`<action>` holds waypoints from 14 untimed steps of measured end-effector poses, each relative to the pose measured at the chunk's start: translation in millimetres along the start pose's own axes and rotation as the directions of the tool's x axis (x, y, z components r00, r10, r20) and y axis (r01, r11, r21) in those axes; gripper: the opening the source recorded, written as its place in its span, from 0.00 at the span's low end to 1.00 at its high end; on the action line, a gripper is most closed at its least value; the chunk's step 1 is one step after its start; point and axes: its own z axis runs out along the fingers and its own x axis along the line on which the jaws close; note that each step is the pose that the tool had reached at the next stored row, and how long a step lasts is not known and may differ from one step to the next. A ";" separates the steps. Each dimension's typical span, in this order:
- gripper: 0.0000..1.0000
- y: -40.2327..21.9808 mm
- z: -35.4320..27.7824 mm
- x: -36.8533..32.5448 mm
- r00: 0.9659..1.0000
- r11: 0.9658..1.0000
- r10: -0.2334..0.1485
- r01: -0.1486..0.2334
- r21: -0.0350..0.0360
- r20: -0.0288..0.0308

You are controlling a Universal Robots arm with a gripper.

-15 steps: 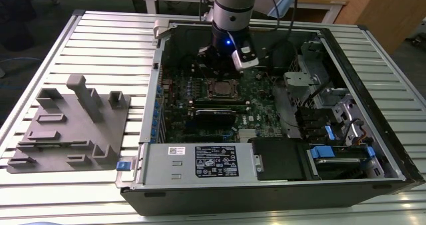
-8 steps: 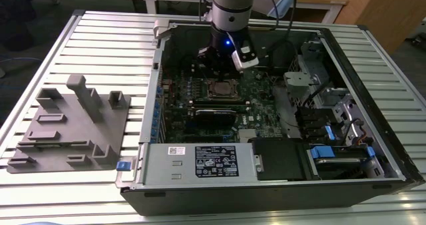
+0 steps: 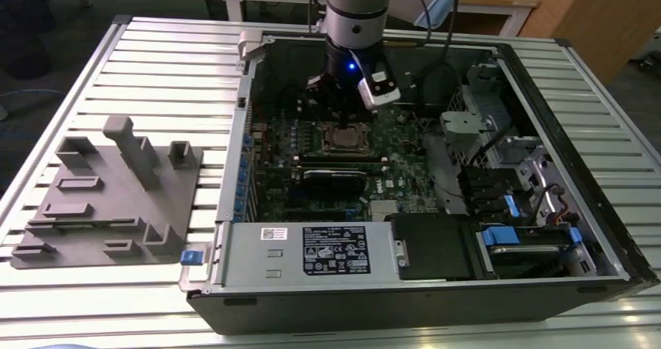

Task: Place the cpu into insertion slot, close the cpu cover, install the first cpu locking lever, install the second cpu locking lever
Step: 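Close the cpu cover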

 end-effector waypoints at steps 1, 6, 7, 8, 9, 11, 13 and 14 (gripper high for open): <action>0.11 0.0 0.3 0.1 1.000 1.000 0.000 0.000 0.004 0.001; 0.11 -0.1 1.9 0.2 1.000 1.000 0.000 0.000 0.009 0.001; 0.11 0.0 2.1 -0.2 1.000 1.000 0.000 0.000 0.009 0.001; 0.11 0.1 2.3 -1.0 1.000 1.000 0.000 0.000 0.009 0.001; 0.11 0.3 2.5 -2.1 1.000 1.000 0.000 0.000 0.009 0.001; 0.11 0.6 2.5 -3.6 1.000 1.000 0.000 0.000 0.009 0.001; 0.11 0.6 2.6 -3.6 1.000 1.000 0.000 0.000 0.009 0.001; 0.11 0.6 2.6 -3.6 1.000 1.000 0.000 0.000 0.009 0.001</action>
